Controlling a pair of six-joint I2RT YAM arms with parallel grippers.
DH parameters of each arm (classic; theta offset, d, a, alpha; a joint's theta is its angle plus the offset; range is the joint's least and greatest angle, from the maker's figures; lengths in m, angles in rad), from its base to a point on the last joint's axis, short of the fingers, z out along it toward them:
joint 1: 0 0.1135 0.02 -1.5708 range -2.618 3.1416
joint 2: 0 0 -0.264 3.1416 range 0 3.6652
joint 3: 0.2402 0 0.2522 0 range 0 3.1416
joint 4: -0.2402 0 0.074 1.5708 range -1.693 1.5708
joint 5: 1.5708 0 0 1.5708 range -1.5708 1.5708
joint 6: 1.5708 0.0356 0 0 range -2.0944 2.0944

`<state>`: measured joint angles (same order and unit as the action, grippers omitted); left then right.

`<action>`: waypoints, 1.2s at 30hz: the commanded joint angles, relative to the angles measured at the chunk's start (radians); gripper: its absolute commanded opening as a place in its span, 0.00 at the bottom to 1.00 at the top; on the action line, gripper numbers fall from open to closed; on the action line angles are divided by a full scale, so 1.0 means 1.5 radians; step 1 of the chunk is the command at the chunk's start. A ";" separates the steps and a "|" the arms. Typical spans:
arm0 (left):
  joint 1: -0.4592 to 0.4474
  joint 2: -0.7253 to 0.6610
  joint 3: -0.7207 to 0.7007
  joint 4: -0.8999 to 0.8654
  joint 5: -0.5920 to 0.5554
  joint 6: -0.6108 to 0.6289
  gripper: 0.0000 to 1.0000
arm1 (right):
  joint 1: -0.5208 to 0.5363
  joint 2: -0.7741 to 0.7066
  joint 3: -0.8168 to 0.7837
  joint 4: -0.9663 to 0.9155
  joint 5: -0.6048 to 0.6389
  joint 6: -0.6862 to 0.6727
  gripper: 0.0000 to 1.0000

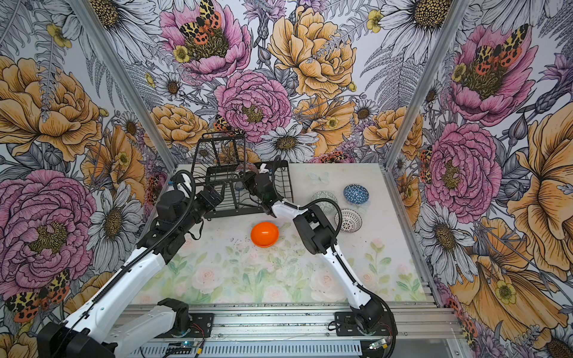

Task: Load bowls into a dish rack
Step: Place the bowl in the dish rack.

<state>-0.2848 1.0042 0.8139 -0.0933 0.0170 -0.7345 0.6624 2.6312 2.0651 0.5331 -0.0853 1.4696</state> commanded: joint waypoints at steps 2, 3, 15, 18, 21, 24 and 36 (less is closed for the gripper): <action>-0.002 0.006 0.006 0.004 0.008 -0.001 0.99 | 0.005 0.008 0.014 0.056 0.018 0.011 0.00; -0.002 0.006 0.006 0.003 0.008 -0.002 0.98 | 0.006 0.008 0.012 0.054 0.019 0.015 0.00; -0.002 0.009 0.004 0.008 0.008 -0.004 0.99 | 0.008 0.000 -0.033 0.067 0.050 0.059 0.00; -0.002 0.009 0.002 0.010 0.009 -0.005 0.99 | 0.011 -0.018 -0.070 0.074 0.071 0.063 0.00; -0.002 0.008 -0.001 0.010 0.009 -0.005 0.99 | 0.014 -0.032 -0.096 0.075 0.084 0.062 0.00; -0.002 0.009 -0.002 0.012 0.009 -0.007 0.99 | 0.015 -0.034 -0.101 0.074 0.085 0.064 0.00; -0.002 0.005 -0.003 0.013 0.009 -0.006 0.99 | 0.018 -0.034 -0.103 0.060 0.086 0.091 0.03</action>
<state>-0.2852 1.0100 0.8139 -0.0887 0.0170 -0.7349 0.6777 2.6110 1.9335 0.6792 0.0345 1.5906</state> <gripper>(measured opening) 0.986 0.072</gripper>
